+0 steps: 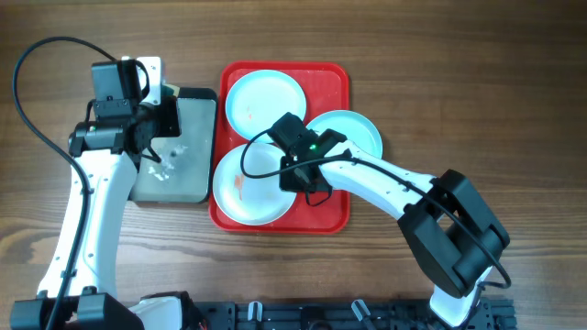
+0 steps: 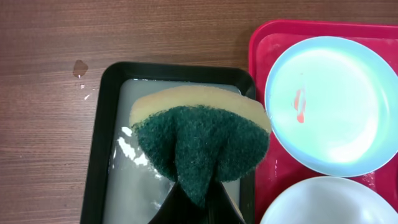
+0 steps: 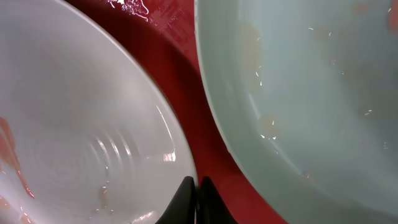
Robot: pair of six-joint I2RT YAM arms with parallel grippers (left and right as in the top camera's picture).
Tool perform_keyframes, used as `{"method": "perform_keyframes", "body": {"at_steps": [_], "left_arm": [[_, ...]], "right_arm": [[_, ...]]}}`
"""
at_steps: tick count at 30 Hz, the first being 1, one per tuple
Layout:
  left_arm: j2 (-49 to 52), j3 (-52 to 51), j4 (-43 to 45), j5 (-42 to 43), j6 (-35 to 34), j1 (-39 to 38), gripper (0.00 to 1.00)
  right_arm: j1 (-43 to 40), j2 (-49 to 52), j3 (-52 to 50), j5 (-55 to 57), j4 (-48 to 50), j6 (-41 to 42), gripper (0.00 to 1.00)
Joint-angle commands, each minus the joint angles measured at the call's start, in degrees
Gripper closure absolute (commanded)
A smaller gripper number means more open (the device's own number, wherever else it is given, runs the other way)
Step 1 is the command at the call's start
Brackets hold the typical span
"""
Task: Clean dirty plates on tray and stack at the side
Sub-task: 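Lift the sponge with the left gripper above the black tray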
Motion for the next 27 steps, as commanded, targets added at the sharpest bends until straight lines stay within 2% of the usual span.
{"method": "perform_keyframes", "body": {"at_steps": [1, 4, 8, 11, 15, 27], "left_arm": [[-0.09, -0.63, 0.09, 1.11, 1.09, 0.07, 0.96], [0.04, -1.01, -0.55, 1.7, 0.63, 0.07, 0.96], [0.44, -1.01, -5.7, 7.32, 0.0, 0.07, 0.96], [1.05, -1.05, -7.52, 6.93, 0.55, 0.07, 0.96], [1.49, -1.11, -7.26, 2.27, 0.39, 0.07, 0.96], [1.73, -1.11, -6.97, 2.03, -2.4, 0.07, 0.96]], "right_arm": [[0.2, 1.03, -0.52, 1.64, 0.22, 1.09, 0.96], [0.2, 1.03, -0.52, 1.64, 0.26, 1.09, 0.96], [0.2, 1.03, -0.52, 1.62, 0.5, 1.2, 0.96], [0.2, 1.03, -0.52, 1.4, 0.52, 1.2, 0.96], [0.2, 1.03, -0.52, 1.44, 0.5, 1.11, 0.96], [0.2, 1.03, -0.52, 1.42, 0.63, 1.11, 0.95]]}}
